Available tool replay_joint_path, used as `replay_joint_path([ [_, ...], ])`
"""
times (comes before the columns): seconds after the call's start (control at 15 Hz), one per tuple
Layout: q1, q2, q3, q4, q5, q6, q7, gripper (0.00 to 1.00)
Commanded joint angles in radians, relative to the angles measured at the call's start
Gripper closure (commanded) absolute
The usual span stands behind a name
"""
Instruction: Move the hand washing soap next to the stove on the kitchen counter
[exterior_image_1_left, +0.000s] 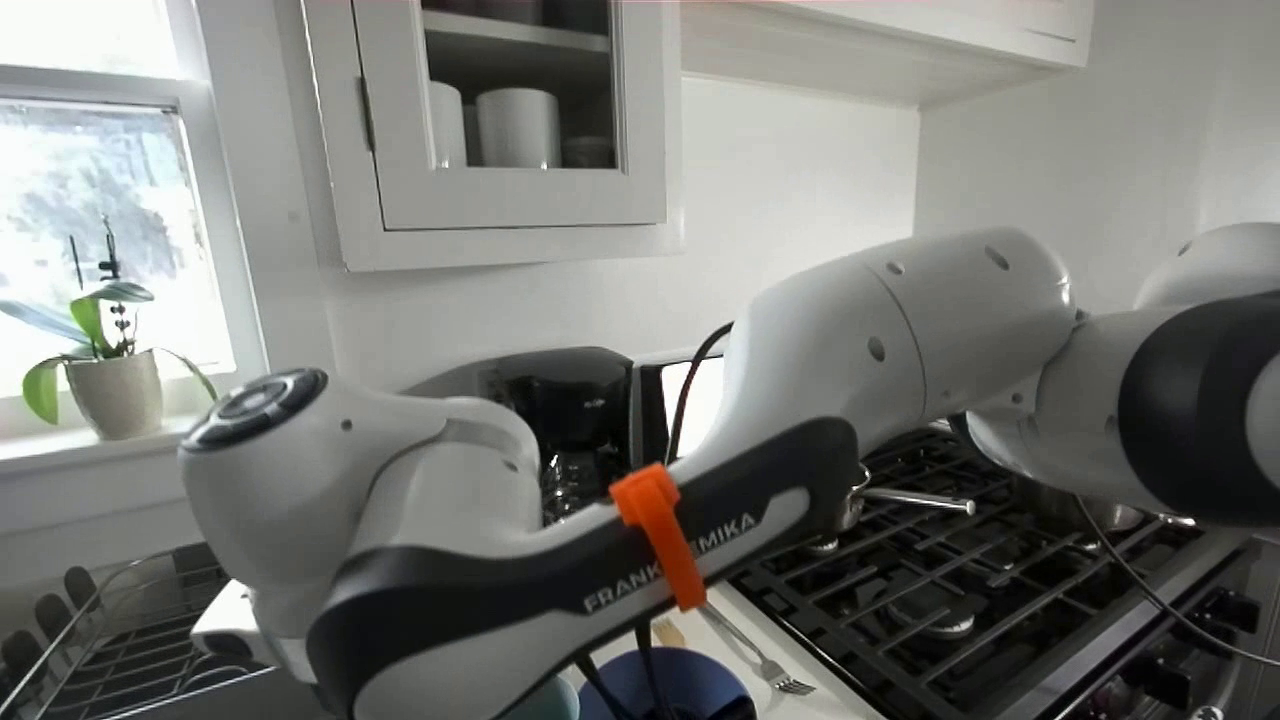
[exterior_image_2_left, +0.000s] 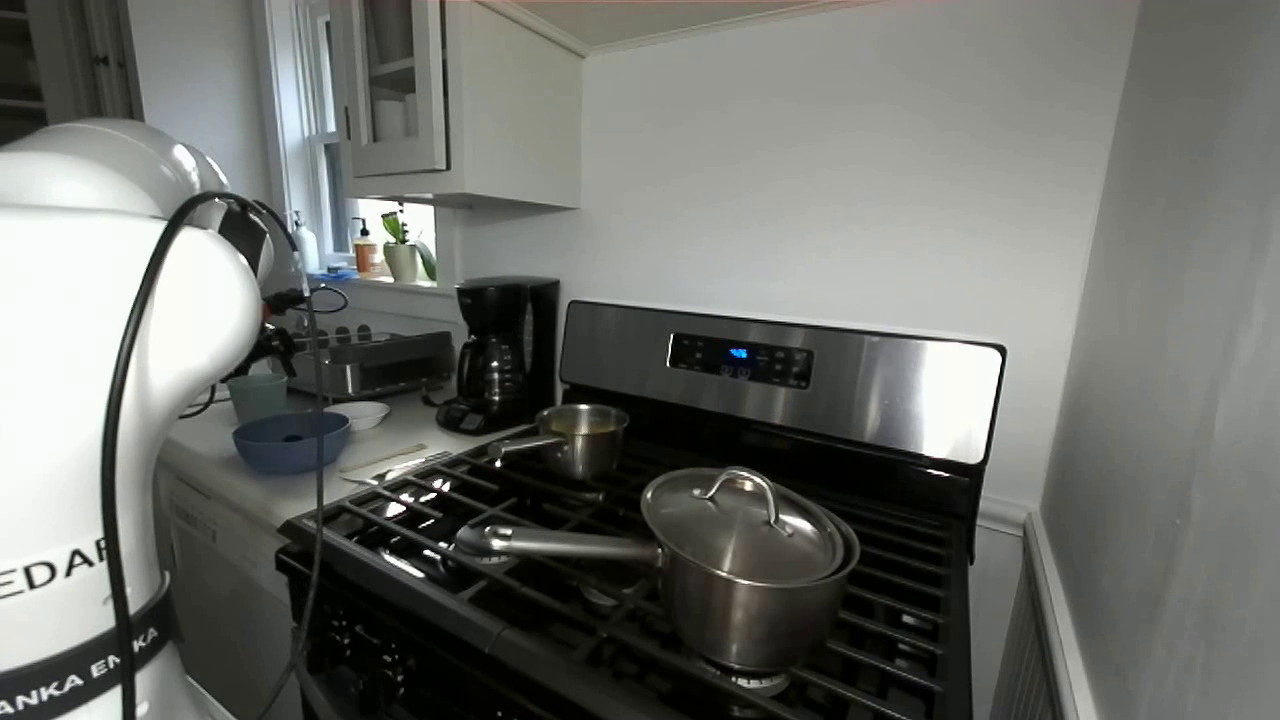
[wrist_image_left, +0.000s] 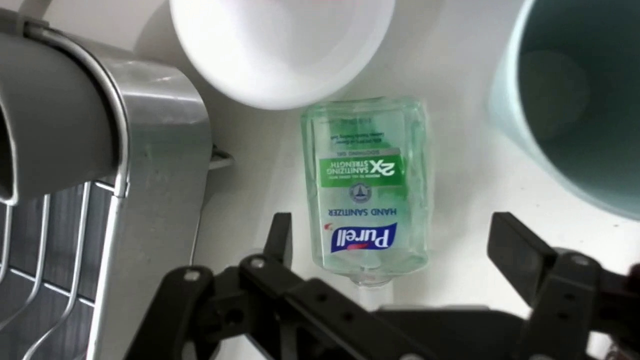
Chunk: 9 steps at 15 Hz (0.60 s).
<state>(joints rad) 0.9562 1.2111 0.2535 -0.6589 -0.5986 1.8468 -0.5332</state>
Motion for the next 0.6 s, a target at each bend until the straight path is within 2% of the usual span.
replay_joint_path([
  [0.0,0.033,0.073,-0.085,0.077,0.073,0.094,-0.02,0.0],
  [0.13,0.037,0.097,-0.11,0.088,0.115,0.129,-0.039,0.0],
  [0.2,0.019,0.091,-0.075,0.06,0.065,0.157,-0.025,0.0],
  [0.4,0.016,0.108,-0.077,0.06,0.067,0.207,-0.037,0.0],
  [0.47,0.036,0.127,-0.126,0.093,0.131,0.209,-0.066,0.0],
  [0.53,0.035,0.132,-0.13,0.094,0.141,0.21,-0.074,0.0],
])
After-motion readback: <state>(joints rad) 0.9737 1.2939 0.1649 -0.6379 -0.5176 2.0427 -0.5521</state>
